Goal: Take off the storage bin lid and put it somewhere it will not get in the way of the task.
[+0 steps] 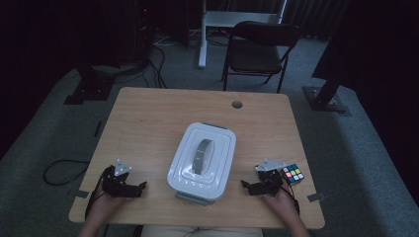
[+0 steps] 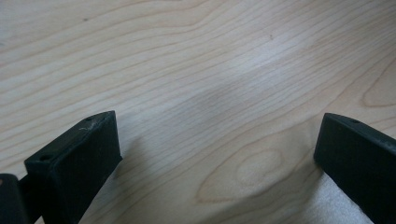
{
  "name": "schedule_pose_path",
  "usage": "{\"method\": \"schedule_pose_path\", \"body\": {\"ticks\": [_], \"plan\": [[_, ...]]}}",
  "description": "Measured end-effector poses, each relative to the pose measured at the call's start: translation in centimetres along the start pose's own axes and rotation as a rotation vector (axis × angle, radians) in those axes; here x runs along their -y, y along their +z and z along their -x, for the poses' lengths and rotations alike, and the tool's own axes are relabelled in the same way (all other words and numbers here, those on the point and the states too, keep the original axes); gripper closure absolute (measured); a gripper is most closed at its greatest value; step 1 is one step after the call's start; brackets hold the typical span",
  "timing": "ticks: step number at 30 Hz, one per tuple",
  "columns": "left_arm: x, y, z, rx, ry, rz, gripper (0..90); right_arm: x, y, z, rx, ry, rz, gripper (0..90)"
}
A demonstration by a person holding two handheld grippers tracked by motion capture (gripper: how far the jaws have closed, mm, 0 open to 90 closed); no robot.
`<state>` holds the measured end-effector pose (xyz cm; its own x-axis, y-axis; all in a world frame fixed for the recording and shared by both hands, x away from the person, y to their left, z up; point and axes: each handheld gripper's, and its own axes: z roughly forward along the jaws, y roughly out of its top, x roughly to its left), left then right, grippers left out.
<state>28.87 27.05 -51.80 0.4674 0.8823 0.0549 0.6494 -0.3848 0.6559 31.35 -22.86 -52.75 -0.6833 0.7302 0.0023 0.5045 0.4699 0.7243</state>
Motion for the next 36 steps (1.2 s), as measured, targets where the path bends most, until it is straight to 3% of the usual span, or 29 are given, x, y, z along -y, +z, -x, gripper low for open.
{"method": "schedule_pose_path", "body": {"ticks": [4, 9, 13, 27, 36], "plan": [[-0.6, -0.9, 0.4, 0.016, -0.013, 0.009, 1.0, 0.0, 0.0, 0.0, 0.000, 0.000, 0.000, 12.7], [-1.7, -2.1, 0.7, 0.078, -0.018, 0.019, 1.0, 0.0, 0.0, 0.0, 0.000, 0.000, 0.000, 12.8], [-2.7, -3.3, 1.0, 0.082, -0.020, 0.023, 1.1, 0.0, 0.0, 0.0, 0.000, 0.000, 0.000, 12.8], [-7.3, -8.1, 3.6, 0.097, 0.061, 0.112, 1.1, 0.0, 0.0, 0.0, 0.000, 0.000, 0.000, 12.8], [-9.9, -9.4, 5.9, 0.193, 0.117, 0.173, 1.1, 0.0, 0.0, 0.0, 0.000, 0.000, 0.000, 12.8]]}}
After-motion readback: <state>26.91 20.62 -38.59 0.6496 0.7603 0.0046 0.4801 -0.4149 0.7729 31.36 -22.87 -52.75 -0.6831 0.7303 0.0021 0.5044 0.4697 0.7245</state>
